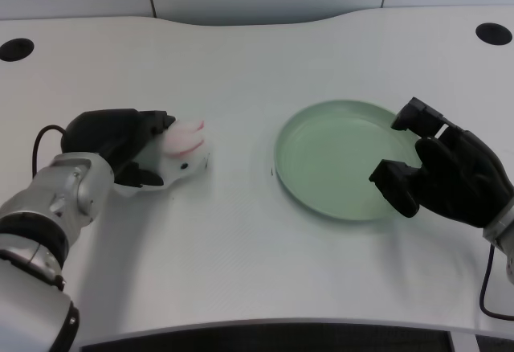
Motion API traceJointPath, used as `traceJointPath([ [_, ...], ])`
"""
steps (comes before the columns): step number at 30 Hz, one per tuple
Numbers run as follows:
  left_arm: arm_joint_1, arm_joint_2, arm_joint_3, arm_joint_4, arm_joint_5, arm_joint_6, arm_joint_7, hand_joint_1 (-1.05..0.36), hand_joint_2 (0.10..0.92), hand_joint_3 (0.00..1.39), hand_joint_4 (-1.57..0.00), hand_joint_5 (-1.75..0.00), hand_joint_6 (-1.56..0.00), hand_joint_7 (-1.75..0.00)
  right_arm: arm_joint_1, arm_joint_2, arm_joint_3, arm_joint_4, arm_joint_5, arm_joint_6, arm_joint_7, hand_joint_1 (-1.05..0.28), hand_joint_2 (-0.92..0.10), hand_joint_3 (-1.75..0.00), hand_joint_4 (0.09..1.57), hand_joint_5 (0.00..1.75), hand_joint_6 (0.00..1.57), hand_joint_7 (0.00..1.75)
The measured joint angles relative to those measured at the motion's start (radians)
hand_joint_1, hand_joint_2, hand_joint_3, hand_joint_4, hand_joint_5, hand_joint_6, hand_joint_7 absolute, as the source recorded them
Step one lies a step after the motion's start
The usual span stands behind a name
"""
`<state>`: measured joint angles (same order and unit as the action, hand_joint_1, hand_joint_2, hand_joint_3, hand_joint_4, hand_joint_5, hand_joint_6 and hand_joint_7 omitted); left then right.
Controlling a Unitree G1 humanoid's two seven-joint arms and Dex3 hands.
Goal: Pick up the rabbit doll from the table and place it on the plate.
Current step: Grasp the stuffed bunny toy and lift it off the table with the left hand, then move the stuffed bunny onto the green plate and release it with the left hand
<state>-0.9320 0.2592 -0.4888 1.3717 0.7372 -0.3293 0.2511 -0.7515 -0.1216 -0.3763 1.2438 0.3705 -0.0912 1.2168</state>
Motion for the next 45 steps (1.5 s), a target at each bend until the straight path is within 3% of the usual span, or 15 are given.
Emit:
traceJointPath([
  [4,-0.021,-0.001,-0.038,0.002,0.036,0.013,0.004,-0.2,0.864,0.01,-1.01,-0.19,-1.03,-0.12,0.0,0.001,0.0,-0.003,0.0,-0.009,0.004,-0.57,-0.92,-0.07,1.05,1.75,0.8,1.75],
  [9,-0.028,-0.001,-0.056,0.004,0.044,0.012,0.004,-0.19,0.867,0.0,-0.99,-0.21,-1.05,-0.11,0.0,0.001,0.0,-0.012,0.001,-0.012,0.021,-0.58,-0.92,-0.07,1.05,1.75,0.8,1.75],
  [23,-0.111,0.001,-0.014,0.006,0.03,-0.106,0.037,-0.16,0.874,0.0,-0.99,-0.3,-1.08,-0.09,0.0,0.001,-0.001,-0.016,0.003,-0.005,0.04,-0.58,-0.92,-0.07,1.04,1.75,0.79,1.75],
  [26,-0.151,-0.003,0.005,0.003,0.009,-0.126,0.039,-0.15,0.889,0.0,-0.83,-0.69,-1.1,-0.06,0.0,0.002,-0.002,-0.016,0.004,-0.005,0.042,-0.59,-0.92,-0.09,1.04,1.75,0.78,1.75],
  [31,-0.185,-0.032,0.029,0.002,-0.021,-0.175,0.035,-0.13,0.892,0.0,-0.78,-0.91,-1.15,-0.07,0.0,0.001,-0.004,-0.019,0.005,-0.006,0.044,-0.61,-0.92,-0.08,1.04,1.75,0.79,1.75],
  [33,-0.2,-0.051,0.029,0.002,-0.026,-0.2,0.035,-0.14,0.884,0.0,-0.75,-1.05,-1.15,-0.08,0.0,0.002,-0.006,-0.02,0.007,-0.006,0.053,-0.61,-0.92,-0.07,1.04,1.75,0.78,1.75],
  [39,-0.232,-0.1,0.021,-0.006,-0.025,-0.24,0.035,-0.16,0.881,0.0,-0.71,-1.14,-1.16,-0.1,0.0,0.004,-0.008,-0.02,0.016,-0.006,0.068,-0.61,-0.92,-0.06,1.03,1.75,0.78,1.75],
  [45,-0.232,-0.174,-0.004,-0.008,-0.024,-0.282,0.035,-0.18,0.882,0.0,-0.65,-1.29,-1.16,-0.14,0.0,0.007,-0.018,-0.02,0.025,-0.006,0.08,-0.61,-0.92,-0.05,1.02,1.75,0.77,1.75],
])
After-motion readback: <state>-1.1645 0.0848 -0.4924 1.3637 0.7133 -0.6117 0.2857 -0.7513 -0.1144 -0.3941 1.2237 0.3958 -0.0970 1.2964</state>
